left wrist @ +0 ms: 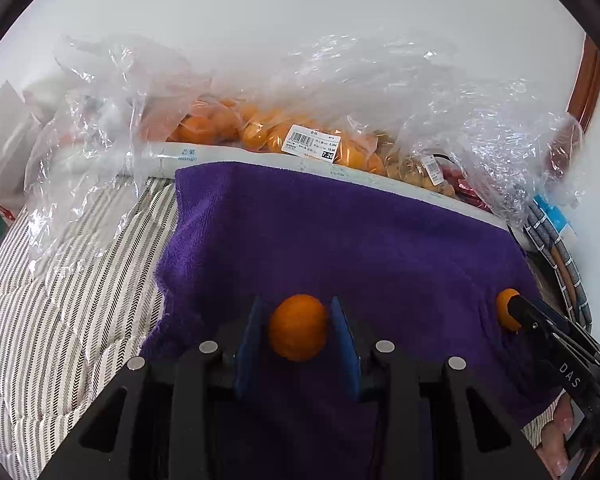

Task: Organize fruits
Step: 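Lower the oranges onto the towel and open both tools, then withdraw both open tools back toward the fruit cluster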

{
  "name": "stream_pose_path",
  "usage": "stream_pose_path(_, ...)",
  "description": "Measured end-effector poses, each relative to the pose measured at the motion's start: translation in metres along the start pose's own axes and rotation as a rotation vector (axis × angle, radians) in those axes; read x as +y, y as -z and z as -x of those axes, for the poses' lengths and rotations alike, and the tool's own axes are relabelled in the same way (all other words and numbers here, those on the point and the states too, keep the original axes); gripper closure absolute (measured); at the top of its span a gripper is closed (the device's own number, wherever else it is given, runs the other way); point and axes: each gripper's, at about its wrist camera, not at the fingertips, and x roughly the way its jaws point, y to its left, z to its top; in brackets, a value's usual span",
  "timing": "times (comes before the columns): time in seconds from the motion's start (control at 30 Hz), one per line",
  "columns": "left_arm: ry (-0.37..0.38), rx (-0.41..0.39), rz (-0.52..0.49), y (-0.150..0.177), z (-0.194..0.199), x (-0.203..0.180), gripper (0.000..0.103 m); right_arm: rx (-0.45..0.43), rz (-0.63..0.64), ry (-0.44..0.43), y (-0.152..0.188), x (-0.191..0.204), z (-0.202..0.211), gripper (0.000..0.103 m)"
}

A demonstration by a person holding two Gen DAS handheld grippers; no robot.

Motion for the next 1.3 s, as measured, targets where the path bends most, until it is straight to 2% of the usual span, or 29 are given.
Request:
stream_pose_path(0.1, 0.017, -0.027, -0.007, -0.001, 0.008, -0.001, 0.057, -0.024, 0.003, 0.016, 0.0, 0.001, 0.008, 0.053)
stream_pose_path(0.27, 0.012, -0.097, -0.015, -0.002, 0.021, -0.002, 0.057, -0.096, 0.015, 0.04, -0.004, 0.003, 0.024, 0.053)
stream_pose_path(0.47, -0.001, -0.141, -0.028, -0.002, 0.036, -0.009, 0.057, -0.079, -0.023, 0.049, -0.007, -0.001, 0.046, 0.053)
stream_pose_path(0.6, -0.026, -0.187, -0.072, -0.002, 0.054, -0.022, 0.057, -0.074, -0.021, 0.093, -0.002, -0.001, 0.067, 0.053)
stream_pose_path(0.67, -0.055, -0.181, -0.085, -0.001, 0.061, -0.03, 0.057, -0.08, -0.022, 0.105, 0.003, -0.004, 0.079, 0.053)
stream_pose_path(0.87, -0.012, -0.195, -0.122, 0.017, 0.1, -0.045, 0.057, -0.053, -0.051, 0.083, 0.019, -0.012, 0.111, 0.053)
stream_pose_path(0.93, -0.018, -0.197, -0.125, 0.022, 0.114, -0.047, 0.057, -0.049, -0.047, 0.075, 0.025, -0.012, 0.123, 0.053)
stream_pose_path(1.1, 0.008, -0.138, -0.125, 0.034, 0.135, -0.039, 0.057, -0.042, -0.038, 0.042, 0.042, -0.012, 0.15, 0.053)
stream_pose_path(1.2, -0.024, -0.127, -0.123, 0.043, 0.146, -0.029, 0.057, -0.048, -0.038, 0.03, 0.052, -0.013, 0.163, 0.053)
stream_pose_path(1.3, -0.062, -0.121, -0.135, 0.053, 0.157, -0.019, 0.057, -0.029, -0.062, -0.019, 0.059, -0.016, 0.167, 0.053)
